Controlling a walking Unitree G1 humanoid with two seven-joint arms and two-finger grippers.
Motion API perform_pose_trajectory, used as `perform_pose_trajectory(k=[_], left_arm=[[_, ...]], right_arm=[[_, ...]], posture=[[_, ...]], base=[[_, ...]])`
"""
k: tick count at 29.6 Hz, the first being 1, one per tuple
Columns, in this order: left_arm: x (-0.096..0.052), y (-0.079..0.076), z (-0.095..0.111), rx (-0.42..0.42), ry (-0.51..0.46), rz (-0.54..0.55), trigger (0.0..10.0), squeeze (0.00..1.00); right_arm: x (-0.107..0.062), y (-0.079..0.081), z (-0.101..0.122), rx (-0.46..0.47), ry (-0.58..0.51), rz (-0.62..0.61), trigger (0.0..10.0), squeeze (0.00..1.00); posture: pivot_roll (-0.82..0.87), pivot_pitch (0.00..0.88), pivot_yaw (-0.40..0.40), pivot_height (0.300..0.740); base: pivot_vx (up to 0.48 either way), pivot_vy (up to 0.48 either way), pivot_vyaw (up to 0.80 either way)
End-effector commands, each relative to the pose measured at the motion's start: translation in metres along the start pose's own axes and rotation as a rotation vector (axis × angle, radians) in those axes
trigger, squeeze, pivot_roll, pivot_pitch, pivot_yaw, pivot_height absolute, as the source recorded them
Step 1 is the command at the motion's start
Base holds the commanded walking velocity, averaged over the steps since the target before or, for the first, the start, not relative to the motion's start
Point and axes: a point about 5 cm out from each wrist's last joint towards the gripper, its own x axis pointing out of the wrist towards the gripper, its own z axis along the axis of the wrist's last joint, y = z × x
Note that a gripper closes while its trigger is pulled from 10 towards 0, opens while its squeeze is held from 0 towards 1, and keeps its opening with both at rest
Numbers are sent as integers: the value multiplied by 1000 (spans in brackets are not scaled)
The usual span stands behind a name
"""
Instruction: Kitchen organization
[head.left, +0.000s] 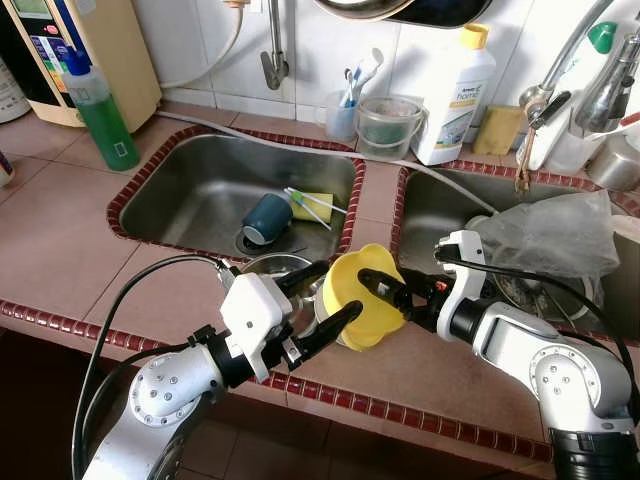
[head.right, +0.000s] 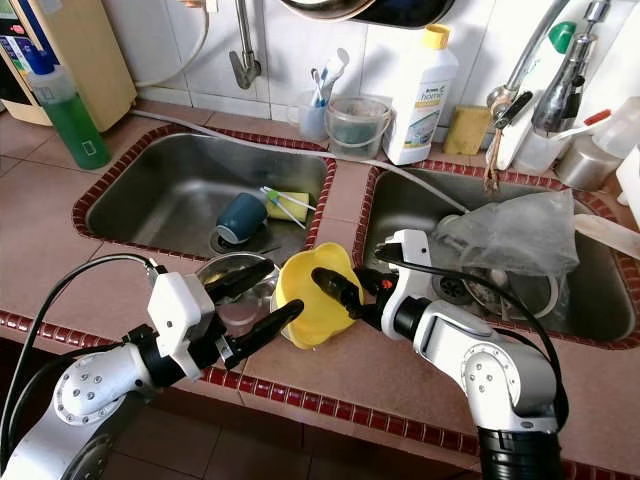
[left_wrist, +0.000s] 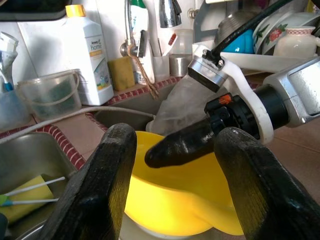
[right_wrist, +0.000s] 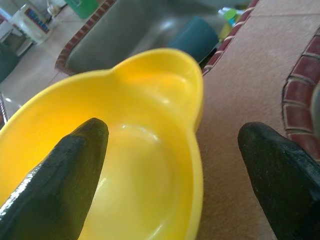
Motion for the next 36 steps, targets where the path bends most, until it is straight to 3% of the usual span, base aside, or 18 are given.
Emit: perform_pose_trajectory(k=[1, 3, 4, 5, 6, 7, 18, 21, 36], left_arm=[[1, -3, 4, 25, -13, -25, 10000, 0], [2, -2, 5, 27, -18, -23, 10000, 0], [3, -2, 6, 30, -24, -21, 10000, 0], [4, -2, 8, 33, -30, -22, 10000, 0], [4, -2, 8, 35, -33, -23, 10000, 0], [3, -3, 9, 37, -34, -28, 10000, 0], [2, -5, 5, 39, -16, -41, 10000, 0], [2, -5, 2, 79, 10, -52, 10000, 0], [0, -6, 1, 62, 8, -58, 10000, 0]], right_arm=[[0, -1, -6, 0, 34, 18, 10000, 0], [0, 0, -10, -1, 56, 34, 10000, 0], [-1, 0, -12, -1, 75, 44, 9529, 0], [-1, -2, -14, -3, 86, 48, 3922, 0], [-1, -3, -14, -5, 91, 51, 3922, 0], [-1, -4, -15, -4, 100, 48, 0, 0], [-1, -6, -14, -7, 103, 78, 0, 0], [-1, -6, -13, -4, 96, 81, 0, 0], [-6, -2, -15, 36, 25, 127, 0, 0]], posture=[[-90, 118, -16, 740], [-88, 117, -18, 740], [-87, 118, -19, 740], [-87, 118, -20, 740], [-87, 118, -20, 740], [-86, 119, -22, 740], [-86, 119, -21, 740], [-82, 115, -20, 740], [-77, 97, -13, 740]], base=[[0, 0, 0], [0, 0, 0], [0, 0, 0], [0, 0, 0], [0, 0, 0], [0, 0, 0], [0, 0, 0], [0, 0, 0], [0, 0, 0]])
